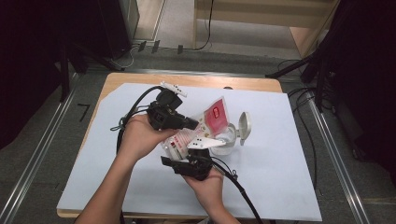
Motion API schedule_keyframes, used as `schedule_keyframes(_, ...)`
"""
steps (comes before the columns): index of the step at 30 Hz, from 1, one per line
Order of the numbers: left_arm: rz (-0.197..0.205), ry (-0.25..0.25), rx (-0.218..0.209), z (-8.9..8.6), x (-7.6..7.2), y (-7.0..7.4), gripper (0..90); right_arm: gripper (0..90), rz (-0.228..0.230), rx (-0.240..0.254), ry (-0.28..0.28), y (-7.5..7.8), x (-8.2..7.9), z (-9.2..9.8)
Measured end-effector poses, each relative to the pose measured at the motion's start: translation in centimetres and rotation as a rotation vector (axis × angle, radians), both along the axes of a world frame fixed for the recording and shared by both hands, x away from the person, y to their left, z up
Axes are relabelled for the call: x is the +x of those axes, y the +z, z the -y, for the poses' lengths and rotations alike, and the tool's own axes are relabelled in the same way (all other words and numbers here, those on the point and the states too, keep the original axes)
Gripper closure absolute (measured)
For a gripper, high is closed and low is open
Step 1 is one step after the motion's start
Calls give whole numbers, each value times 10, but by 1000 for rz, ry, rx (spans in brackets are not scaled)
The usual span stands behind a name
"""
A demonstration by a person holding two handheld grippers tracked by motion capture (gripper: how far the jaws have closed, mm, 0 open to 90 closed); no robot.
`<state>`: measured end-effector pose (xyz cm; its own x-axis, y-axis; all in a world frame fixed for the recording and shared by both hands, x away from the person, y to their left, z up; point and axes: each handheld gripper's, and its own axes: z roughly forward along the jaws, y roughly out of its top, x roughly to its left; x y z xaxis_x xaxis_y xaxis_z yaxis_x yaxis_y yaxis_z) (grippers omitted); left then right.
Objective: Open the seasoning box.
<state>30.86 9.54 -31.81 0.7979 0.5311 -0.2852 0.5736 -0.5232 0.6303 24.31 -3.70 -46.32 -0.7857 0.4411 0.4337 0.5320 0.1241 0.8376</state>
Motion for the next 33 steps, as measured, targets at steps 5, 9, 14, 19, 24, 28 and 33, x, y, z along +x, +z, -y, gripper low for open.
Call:
schedule_keyframes(5, 9, 10, 0, 5, -1, 0, 900, 556, -8, 7, -3, 0, 1, 1)
schedule_keyframes(9, 12, 11, -4, 6, -1, 0, 900, 591, -13, 12, -18, 1, 2, 2)
schedule_keyframes(14, 6, 13, -3, 4, 0, 2, 900, 599, -22, 11, -9, 3, 2, 1)
schedule_keyframes(19, -9, 25, -21, 3, 0, 6, 900, 556, 11, -5, 0, 8, 1, -1)
schedule_keyframes(24, -16, 38, -31, 3, 0, 6, 900, 589, 35, -33, -4, 11, 0, -2)
schedule_keyframes(28, -15, 34, -13, 5, 3, 4, 900, 617, 7, -34, -12, 10, 1, -2)
schedule_keyframes(33, -18, 15, -8, 8, 5, 6, 898, 623, -14, -11, -3, 10, 1, 0)
